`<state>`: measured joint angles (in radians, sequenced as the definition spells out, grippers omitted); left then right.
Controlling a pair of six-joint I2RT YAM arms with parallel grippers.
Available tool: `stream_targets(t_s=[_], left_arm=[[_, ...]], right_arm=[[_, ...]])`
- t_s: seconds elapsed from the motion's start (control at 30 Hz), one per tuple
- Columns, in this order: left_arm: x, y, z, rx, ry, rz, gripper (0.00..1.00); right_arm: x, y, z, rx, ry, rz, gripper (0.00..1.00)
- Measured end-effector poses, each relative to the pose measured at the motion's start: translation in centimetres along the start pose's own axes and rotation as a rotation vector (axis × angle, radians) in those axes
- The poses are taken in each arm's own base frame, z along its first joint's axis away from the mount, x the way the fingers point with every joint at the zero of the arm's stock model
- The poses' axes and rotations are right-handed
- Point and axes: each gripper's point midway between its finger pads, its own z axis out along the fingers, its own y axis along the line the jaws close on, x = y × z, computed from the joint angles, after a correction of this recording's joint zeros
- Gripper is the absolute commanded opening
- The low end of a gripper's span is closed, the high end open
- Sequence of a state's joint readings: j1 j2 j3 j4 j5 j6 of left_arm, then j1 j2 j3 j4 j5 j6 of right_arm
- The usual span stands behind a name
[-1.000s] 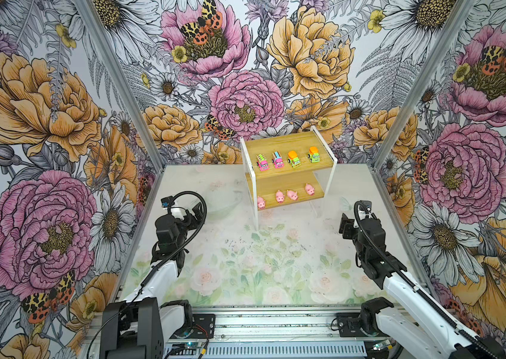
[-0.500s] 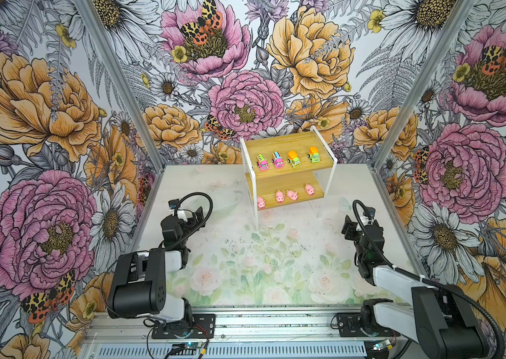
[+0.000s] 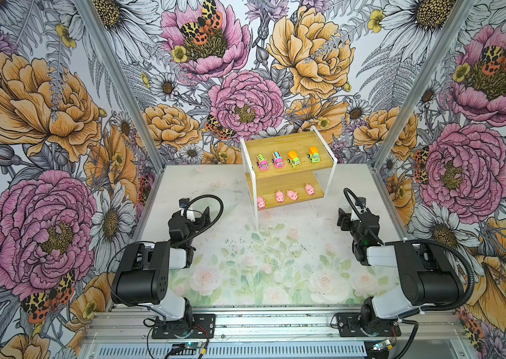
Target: Place and organize the plastic toys onto the shelf
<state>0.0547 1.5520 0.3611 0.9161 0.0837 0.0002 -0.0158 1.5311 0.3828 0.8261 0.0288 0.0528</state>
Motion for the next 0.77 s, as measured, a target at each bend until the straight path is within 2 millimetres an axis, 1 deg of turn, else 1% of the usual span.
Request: stream_targets(t_s=[0.2, 0.77], left_arm=[[-0.07, 0.31, 0.0, -0.017, -0.003, -0.001, 0.99], [-0.06, 0.28, 0.0, -0.016, -0.002, 0.004, 0.99]], right_arm=[[-0.73, 0.32, -0.13, 0.011, -0.035, -0.008, 0.99], [-0.28, -0.64, -0.43, 0.087, -0.029, -0.01, 1.0]])
